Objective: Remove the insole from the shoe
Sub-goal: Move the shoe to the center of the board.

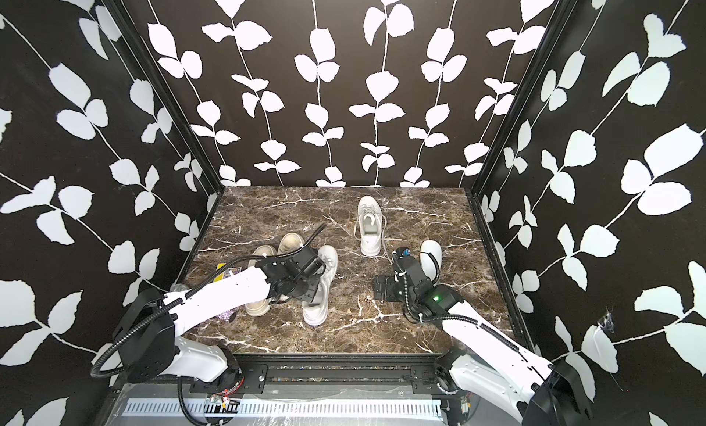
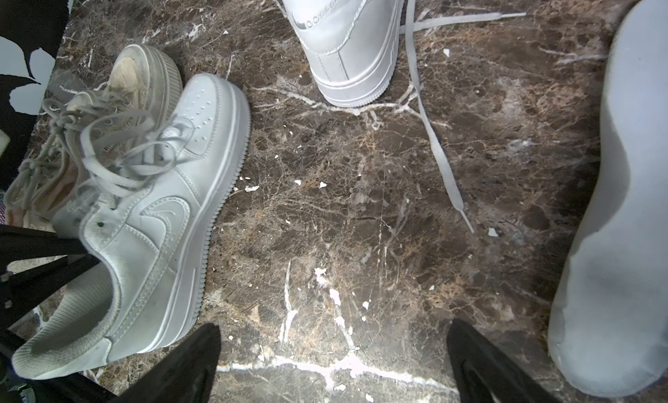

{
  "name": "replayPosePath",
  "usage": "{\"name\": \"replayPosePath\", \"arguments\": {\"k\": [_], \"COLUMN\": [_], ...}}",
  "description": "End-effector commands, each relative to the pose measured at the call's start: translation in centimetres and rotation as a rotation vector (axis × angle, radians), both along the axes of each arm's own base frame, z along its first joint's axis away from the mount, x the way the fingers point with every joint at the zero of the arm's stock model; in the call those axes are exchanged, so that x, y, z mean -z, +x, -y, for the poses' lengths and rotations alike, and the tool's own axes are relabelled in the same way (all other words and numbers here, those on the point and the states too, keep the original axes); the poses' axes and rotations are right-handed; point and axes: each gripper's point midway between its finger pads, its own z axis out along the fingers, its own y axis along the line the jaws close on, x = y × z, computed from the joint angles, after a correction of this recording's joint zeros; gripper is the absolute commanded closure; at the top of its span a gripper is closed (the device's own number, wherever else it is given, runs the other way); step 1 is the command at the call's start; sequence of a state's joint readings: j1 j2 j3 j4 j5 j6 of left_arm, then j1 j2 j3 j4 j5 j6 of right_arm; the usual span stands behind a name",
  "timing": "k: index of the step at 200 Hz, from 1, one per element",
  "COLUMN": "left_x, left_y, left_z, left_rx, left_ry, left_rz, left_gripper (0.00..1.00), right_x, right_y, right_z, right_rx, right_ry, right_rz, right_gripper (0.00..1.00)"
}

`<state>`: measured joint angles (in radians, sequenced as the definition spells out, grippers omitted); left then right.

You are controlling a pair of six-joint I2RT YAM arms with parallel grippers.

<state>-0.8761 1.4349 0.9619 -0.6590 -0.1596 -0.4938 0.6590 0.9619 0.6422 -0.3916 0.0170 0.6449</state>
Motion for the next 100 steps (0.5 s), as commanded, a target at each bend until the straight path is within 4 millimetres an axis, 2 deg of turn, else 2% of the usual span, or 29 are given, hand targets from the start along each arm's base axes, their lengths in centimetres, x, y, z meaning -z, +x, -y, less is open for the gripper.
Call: {"name": "replayPosePath", "arguments": {"k": [1, 33, 53, 100], "left_x": [-1.2, -2.5, -3.1, -3.3], "left_y": [-0.1, -0.8, -1.1, -1.5], "left_z": [4.0, 7.3, 8.9, 10.4], "left_rx": [0.117, 0.26, 0.335, 0.443], "left_ry": [-0.106, -0.127, -0.151, -0.177], "left_rz": [0.03, 0.083, 0.105, 0.12], "left_gripper": [1.0, 1.0, 1.0, 1.0], "right_x": [-0.7, -0.2, -0.3, -0.1], "right_y": [0.5, 0.3, 0.1, -0.2], "right_z": [-0.7, -1.5, -1.9, -2.5], "right_rx": [0.011, -0.008, -0.028, -0.063], "right_ry": [0.039, 0.07, 0.086, 0.106], "right_rz": [0.03, 0.023, 0.024, 0.019], "right_gripper": [0.04, 0.07, 0.13, 0.35]}}
